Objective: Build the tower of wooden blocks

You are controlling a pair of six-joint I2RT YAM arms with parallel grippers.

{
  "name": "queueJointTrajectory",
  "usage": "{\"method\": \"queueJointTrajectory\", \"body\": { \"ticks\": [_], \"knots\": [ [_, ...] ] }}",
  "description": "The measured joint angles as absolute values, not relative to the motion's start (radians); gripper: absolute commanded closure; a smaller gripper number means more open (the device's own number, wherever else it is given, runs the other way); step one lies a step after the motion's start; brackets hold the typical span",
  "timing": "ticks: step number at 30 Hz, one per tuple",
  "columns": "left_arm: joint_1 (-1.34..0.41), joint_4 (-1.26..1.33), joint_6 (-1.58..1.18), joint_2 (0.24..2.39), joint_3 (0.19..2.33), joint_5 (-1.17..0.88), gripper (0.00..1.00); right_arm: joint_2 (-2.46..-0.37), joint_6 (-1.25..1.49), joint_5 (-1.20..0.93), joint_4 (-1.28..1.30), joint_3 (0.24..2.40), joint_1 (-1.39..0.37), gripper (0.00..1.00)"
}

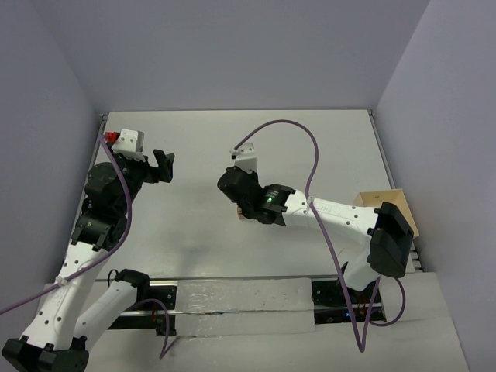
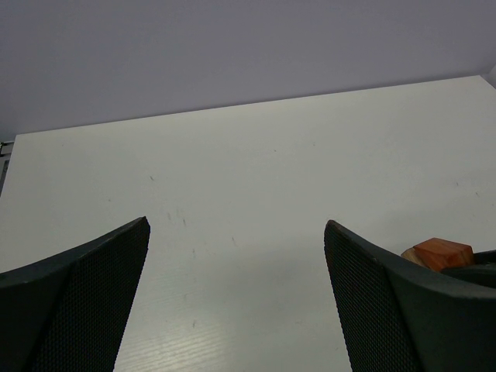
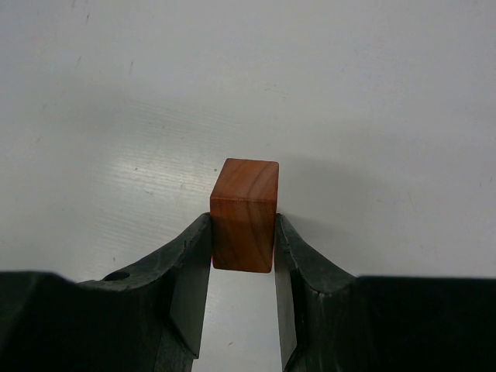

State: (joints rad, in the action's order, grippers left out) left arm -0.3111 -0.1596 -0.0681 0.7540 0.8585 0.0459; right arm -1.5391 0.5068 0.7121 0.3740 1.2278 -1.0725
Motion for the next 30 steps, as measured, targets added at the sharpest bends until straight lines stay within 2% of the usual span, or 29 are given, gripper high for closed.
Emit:
{"method": "queueJointTrajectory", "body": {
  "ticks": [30],
  "knots": [
    [-0.311,-0.153,-0.067,0.754,0.859,0.038,0.01,-1.544,0.527,0.684,0.381,1.228,-1.047,0.88]
  ]
}}
